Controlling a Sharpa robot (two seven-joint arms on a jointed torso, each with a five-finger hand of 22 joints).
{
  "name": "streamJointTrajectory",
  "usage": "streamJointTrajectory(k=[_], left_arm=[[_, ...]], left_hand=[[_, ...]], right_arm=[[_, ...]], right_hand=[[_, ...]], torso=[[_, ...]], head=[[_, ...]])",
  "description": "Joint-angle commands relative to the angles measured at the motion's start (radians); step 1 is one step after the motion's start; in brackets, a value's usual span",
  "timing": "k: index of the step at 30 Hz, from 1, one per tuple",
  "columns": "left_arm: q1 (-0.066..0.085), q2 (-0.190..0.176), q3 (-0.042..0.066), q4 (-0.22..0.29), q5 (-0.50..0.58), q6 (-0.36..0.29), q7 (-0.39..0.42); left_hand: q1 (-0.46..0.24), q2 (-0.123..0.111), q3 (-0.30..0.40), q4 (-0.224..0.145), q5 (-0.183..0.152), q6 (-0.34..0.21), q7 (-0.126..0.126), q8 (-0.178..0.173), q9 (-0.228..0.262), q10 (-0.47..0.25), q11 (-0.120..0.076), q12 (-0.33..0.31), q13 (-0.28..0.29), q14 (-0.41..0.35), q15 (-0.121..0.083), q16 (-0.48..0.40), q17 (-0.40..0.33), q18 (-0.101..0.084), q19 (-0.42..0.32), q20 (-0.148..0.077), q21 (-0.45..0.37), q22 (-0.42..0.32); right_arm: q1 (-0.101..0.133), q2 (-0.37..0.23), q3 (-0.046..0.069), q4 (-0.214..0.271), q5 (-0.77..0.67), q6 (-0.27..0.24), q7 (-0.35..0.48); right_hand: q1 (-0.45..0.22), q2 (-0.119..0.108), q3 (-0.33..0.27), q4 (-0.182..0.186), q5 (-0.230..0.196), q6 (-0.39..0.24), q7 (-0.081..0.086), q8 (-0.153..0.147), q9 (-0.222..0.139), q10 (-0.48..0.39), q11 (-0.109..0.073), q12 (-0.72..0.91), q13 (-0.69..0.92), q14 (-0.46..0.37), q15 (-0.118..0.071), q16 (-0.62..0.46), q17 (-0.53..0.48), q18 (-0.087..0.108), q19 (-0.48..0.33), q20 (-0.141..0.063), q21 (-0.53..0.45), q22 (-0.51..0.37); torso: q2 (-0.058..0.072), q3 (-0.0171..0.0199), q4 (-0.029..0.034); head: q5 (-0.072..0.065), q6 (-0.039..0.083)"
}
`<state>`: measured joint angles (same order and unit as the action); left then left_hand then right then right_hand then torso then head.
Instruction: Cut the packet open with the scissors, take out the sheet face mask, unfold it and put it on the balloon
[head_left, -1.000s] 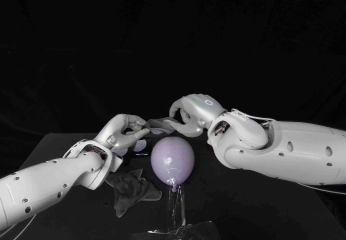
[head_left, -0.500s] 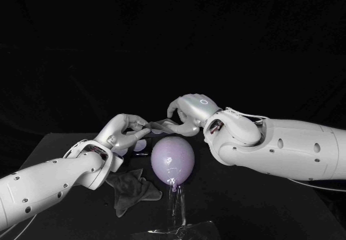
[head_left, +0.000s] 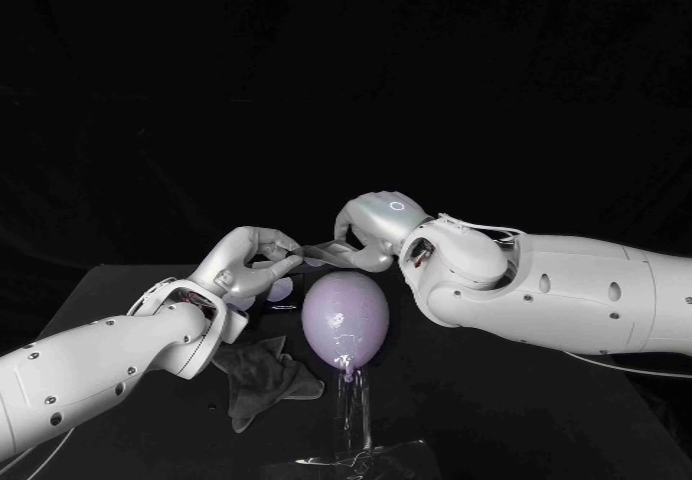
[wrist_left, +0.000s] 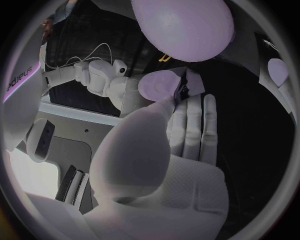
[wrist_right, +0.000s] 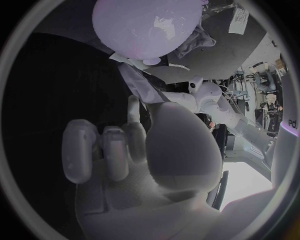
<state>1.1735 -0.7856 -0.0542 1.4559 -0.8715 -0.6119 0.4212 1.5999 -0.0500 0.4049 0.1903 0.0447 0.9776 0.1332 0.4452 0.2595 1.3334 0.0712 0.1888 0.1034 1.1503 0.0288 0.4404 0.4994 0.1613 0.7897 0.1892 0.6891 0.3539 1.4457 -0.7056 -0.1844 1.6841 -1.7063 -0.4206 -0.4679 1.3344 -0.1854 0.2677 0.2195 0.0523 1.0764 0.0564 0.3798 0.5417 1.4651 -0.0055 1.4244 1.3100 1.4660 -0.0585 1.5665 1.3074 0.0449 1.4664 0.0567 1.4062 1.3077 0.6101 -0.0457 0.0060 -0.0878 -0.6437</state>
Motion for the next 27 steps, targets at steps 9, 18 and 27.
streamJointTrajectory(k=[9, 18, 27], left_arm=[[0.001, 0.0, 0.002, 0.001, 0.008, 0.004, 0.017], [0.001, 0.001, 0.002, -0.002, 0.005, 0.009, 0.013], [0.001, 0.001, 0.001, -0.005, 0.005, 0.011, 0.011]], left_hand=[[0.004, 0.01, 0.004, -0.002, 0.003, -0.005, 0.001, 0.006, 0.177, 0.001, -0.005, 0.007, 0.001, -0.007, 0.001, 0.008, 0.002, 0.014, -0.006, 0.0, 0.008, 0.002], [0.004, 0.01, 0.006, -0.001, 0.003, -0.006, 0.001, 0.006, 0.18, 0.001, -0.005, 0.009, 0.002, -0.007, 0.001, 0.009, 0.003, 0.014, -0.007, 0.0, 0.009, 0.003], [0.003, 0.01, 0.006, -0.001, 0.003, -0.006, 0.001, 0.007, 0.181, 0.0, -0.005, 0.009, 0.002, -0.008, 0.001, 0.009, 0.003, 0.014, -0.008, 0.0, 0.01, 0.003]], right_arm=[[-0.002, -0.023, 0.0, 0.021, -0.046, -0.074, -0.01], [-0.002, -0.049, 0.0, 0.043, -0.047, -0.089, -0.012], [0.0, -0.078, 0.001, 0.063, -0.052, -0.099, -0.02]], right_hand=[[0.057, 0.062, 0.072, 0.01, 0.0, 0.005, -0.018, 0.019, 0.003, 0.058, -0.023, 0.036, 0.2, 0.105, -0.024, 0.004, 0.263, -0.019, 0.059, -0.025, 0.037, 0.23], [0.062, 0.065, 0.123, 0.021, 0.018, -0.012, -0.015, 0.031, 0.004, 0.052, -0.022, 0.022, 0.194, 0.105, -0.024, 0.004, 0.263, -0.019, 0.058, -0.028, 0.035, 0.229], [0.061, 0.055, 0.164, 0.022, 0.037, -0.028, -0.012, 0.043, 0.007, 0.043, -0.02, 0.002, 0.184, 0.105, -0.022, 0.004, 0.263, -0.019, 0.058, -0.027, 0.034, 0.229]], torso=[[0.0, 0.0019, -0.0012], [0.0, 0.0015, -0.0018], [0.0, 0.0012, -0.0011]], head=[[-0.001, -0.001], [-0.003, -0.002], [-0.004, -0.001]])
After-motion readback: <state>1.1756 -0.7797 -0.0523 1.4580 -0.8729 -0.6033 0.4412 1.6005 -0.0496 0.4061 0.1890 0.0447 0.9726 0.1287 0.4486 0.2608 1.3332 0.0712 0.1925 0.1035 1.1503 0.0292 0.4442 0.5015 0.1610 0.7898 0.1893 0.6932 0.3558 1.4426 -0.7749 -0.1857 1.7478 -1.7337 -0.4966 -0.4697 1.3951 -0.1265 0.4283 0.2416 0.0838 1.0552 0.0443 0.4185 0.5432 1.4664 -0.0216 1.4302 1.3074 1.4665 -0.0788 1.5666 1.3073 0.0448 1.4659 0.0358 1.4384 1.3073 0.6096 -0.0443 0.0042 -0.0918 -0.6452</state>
